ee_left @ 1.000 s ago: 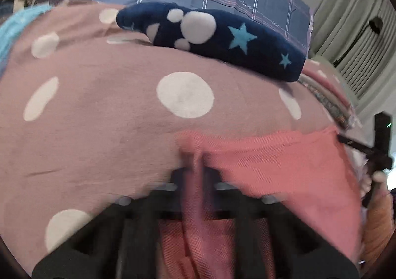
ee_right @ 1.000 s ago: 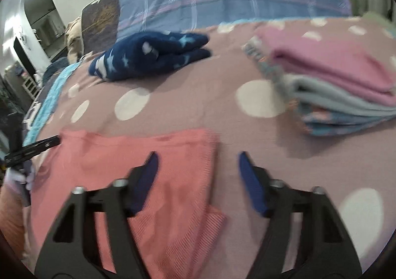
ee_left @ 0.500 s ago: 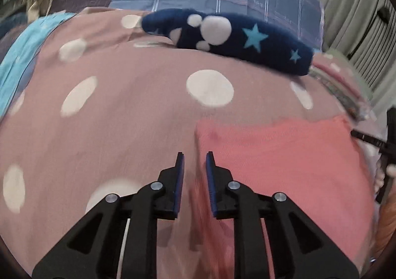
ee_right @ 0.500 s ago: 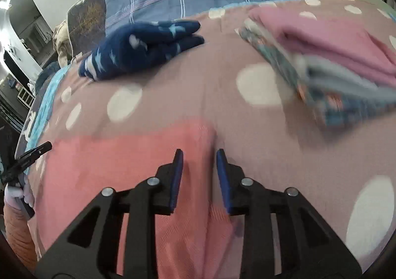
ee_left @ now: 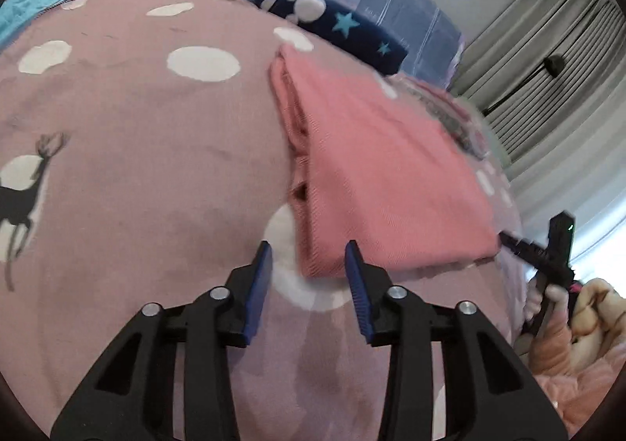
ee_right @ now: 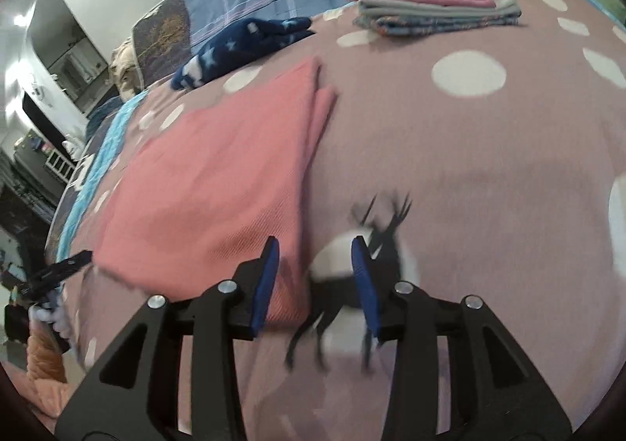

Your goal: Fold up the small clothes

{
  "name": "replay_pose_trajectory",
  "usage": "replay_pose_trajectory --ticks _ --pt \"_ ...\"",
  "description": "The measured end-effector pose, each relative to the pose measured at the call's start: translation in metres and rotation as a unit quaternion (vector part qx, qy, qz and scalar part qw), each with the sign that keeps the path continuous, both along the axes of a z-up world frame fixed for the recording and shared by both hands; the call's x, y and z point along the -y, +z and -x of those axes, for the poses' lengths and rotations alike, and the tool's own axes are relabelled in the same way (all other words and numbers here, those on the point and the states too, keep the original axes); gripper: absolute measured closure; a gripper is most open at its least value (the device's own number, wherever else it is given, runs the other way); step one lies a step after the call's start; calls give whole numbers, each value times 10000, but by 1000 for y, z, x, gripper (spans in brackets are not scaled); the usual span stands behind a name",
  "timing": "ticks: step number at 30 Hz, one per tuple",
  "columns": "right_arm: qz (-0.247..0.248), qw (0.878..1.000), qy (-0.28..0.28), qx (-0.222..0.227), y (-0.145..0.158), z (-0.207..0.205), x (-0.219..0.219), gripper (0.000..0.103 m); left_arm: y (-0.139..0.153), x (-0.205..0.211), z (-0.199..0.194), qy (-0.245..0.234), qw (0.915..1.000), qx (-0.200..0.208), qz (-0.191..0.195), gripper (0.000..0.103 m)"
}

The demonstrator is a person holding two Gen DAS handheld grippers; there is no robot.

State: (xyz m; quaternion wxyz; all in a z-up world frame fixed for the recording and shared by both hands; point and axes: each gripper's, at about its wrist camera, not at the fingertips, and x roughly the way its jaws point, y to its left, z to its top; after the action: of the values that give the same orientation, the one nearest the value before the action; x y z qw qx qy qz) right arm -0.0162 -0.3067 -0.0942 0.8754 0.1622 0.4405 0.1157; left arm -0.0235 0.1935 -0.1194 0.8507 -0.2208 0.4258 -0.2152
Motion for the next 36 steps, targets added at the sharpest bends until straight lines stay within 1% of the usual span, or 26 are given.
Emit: replay_pose_trajectory --ticks 1,2,4,6,7,8,9,11,12,13,15,17,18,19,20,22,23,24,25,27,28,31,32,34,35,36 --pt "-41 10000 15 -22 -1 3 -2 63 -2 1 -3 -22 9997 -46 221 101" --pt "-57 10000 26 -41 -1 5 -5 63 -3 4 -5 24 9997 -114 194 102" --pt "39 10000 29 -5 1 10 -9 63 -3 14 -1 240 9976 -131 -636 101" --pt "69 10000 -28 31 4 20 -8 63 -2 18 6 238 9957 -72 -887 101" --pt "24 10000 -28 53 4 25 -7 62 1 20 10 293 9930 -3 -1142 103" --pt "22 10000 -40 60 4 29 -6 62 3 21 12 400 9878 17 -1503 103" --pt "55 9999 -67 67 4 34 -3 62 8 23 15 558 9783 65 -1994 103" --pt "77 9999 -128 76 2 39 3 62 18 28 20 777 9661 134 -2459 103" --pt "35 9998 -145 103 2 42 7 61 26 34 23 781 9628 268 -2572 103" --pt "-4 9998 -131 134 2 44 10 61 36 42 27 697 9620 452 -2600 103" --pt "-14 9998 -60 194 1 44 13 61 59 74 30 255 9656 836 -2449 102" --pt "-28 9997 3 239 1 41 16 61 74 113 30 -208 9654 1096 -2356 94" --pt "-61 9996 27 269 1 38 18 61 79 145 27 -609 9640 1213 -2285 84" --pt "-83 9996 34 282 1 34 19 61 79 165 26 -837 9620 1272 -2268 80" --pt "-97 9996 25 278 1 30 21 63 79 188 23 -1109 9582 1326 -2281 80" --pt "-112 9996 -30 242 2 21 27 72 75 243 22 -1740 9431 1464 -2425 80" --pt "-136 9997 -62 214 2 18 29 79 72 264 21 -1995 9349 1578 -2474 80" --pt "-187 9996 -89 168 1 15 33 85 67 288 23 -2257 9237 1739 -2560 79" --pt "-223 9997 -45 107 -1 13 34 87 62 306 30 -2445 9154 1820 -2630 77" --pt "-243 9996 142 46 -3 12 34 88 52 336 29 -2806 9052 1781 -2648 73" --pt "-292 9992 254 23 -4 11 34 88 47 345 29 -2930 9025 1739 -2635 69" --pt "-606 9962 619 -36 -5 7 36 88 36 370 26 -3113 8916 1662 -2838 67" --pt "-720 9947 726 -48 -4 4 37 88 32 377 25 -3120 8894 1653 -2904 67" --pt "-968 9903 994 -79 -2 -2 37 88 28 382 21 -3098 8885 1616 -2975 63" --pt "-1057 9883 1097 -99 -1 -6 36 83 28 382 20 -3080 8889 1600 -2989 63" --pt "-1156 9855 1228 -169 -1 -12 34 73 28 380 18 -3054 8895 1576 -3013 63"
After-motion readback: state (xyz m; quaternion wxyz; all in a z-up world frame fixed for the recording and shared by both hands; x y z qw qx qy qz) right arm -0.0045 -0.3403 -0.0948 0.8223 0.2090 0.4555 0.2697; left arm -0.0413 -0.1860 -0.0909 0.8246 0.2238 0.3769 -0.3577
